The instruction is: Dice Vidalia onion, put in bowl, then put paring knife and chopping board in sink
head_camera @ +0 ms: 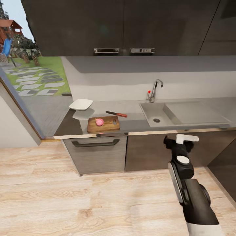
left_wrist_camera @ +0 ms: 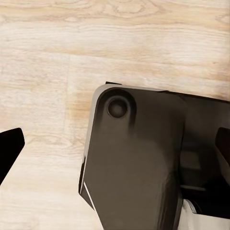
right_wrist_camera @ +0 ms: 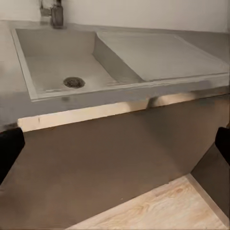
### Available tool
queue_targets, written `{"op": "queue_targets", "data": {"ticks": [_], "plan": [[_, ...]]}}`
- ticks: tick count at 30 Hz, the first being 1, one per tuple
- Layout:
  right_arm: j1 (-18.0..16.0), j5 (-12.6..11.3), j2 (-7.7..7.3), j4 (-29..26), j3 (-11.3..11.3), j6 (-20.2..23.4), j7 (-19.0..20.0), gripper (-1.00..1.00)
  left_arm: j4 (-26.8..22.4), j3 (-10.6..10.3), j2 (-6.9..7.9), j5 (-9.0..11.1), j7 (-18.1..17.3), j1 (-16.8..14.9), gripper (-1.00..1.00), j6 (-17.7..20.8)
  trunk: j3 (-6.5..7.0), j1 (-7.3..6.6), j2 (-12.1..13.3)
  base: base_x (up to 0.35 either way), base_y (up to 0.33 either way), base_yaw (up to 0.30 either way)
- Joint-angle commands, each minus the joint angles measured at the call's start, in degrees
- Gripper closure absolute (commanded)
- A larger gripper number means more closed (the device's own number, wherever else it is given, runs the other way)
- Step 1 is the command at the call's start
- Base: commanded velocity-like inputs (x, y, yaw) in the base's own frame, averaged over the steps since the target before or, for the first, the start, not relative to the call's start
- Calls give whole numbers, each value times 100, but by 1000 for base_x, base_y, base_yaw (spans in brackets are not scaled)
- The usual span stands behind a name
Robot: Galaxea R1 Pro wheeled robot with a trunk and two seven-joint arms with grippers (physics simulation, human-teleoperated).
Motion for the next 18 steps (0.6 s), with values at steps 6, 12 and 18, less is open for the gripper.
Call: {"op": "queue_targets", "data": {"ticks": [6,12,18], "plan": [[-1718,39,351,676,195,946,3,-100,-19,-11,-3,59,-18,3,-100,-4,-10,2,-10,0,0,0],[-3231,18,581,2713,231,1106,37,-100,-21,-4,2,59,-17,3,-100,-4,-10,2,-10,0,0,0],[-3474,-223,556,3034,243,1106,1579,-100,-16,-3,3,59,-21,3,-100,-4,-10,2,-10,49,26,0]]}}
